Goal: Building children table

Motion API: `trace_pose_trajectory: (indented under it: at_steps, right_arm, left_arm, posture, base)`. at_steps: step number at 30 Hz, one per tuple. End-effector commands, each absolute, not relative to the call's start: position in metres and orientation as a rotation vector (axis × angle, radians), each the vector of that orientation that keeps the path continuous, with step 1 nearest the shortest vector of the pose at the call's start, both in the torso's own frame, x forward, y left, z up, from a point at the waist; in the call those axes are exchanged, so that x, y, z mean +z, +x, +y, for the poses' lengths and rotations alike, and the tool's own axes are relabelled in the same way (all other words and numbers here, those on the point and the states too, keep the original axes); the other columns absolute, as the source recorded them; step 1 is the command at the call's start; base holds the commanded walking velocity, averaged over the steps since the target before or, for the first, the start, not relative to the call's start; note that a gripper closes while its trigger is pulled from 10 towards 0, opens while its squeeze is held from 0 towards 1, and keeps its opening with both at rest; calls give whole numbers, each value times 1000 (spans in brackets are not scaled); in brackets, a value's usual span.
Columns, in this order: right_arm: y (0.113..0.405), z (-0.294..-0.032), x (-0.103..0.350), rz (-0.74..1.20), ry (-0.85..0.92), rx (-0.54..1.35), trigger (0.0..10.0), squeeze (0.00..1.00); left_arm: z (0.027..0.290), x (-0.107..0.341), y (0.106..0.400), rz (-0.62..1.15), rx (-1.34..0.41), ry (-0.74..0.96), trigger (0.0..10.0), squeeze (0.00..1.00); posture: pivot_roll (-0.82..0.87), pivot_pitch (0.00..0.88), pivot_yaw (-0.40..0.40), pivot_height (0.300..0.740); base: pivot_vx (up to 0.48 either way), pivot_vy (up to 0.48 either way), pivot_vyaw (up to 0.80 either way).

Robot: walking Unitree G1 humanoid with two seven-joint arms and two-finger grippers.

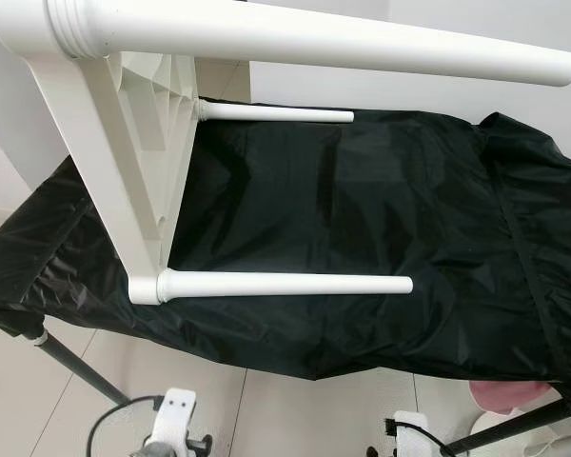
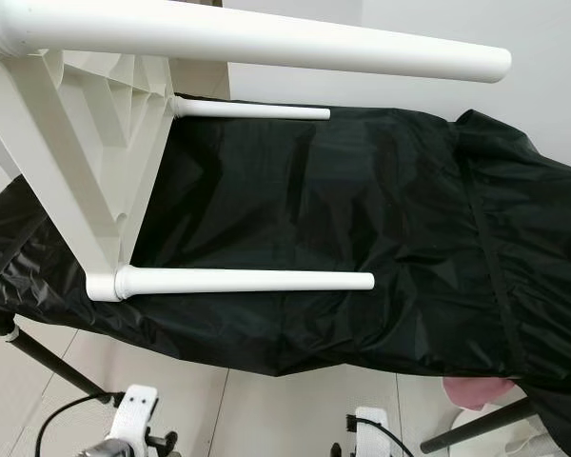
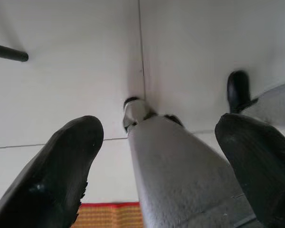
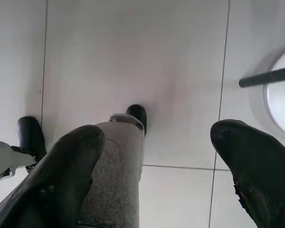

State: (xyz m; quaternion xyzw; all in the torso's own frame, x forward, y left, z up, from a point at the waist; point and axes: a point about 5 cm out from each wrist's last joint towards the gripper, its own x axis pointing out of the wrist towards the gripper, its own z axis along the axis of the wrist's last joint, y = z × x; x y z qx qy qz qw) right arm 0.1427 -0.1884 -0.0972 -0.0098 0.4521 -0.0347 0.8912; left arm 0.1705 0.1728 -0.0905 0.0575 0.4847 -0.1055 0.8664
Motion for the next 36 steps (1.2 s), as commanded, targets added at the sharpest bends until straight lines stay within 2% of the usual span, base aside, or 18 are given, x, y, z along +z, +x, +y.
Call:
trace_pose_trajectory:
  at_steps: [1, 11, 21, 36]
  right_arm:
    - [131, -184, -102, 982, -14, -49, 10000, 0]
    - [131, -176, -103, 992, -27, -7, 10000, 0]
    - [138, -176, -101, 977, -30, 5, 10000, 0]
    - [144, -178, -98, 959, -32, 0, 10000, 0]
  left_arm:
    - [172, -96, 158, 1055, -224, 163, 10000, 0]
    - [169, -98, 153, 1056, -311, 248, 10000, 0]
    - [167, -97, 155, 1057, -308, 229, 10000, 0]
    - [168, -97, 157, 1068, -278, 176, 10000, 0]
  posture:
    - [-51, 0, 18, 740]
    - [-2, 0, -10, 740]
    - [9, 0, -22, 740]
    - [5, 0, -23, 740]
  base:
    - [0, 0, 0]
    - [0, 0, 0]
    - [0, 0, 0]
    - [0, 0, 718]
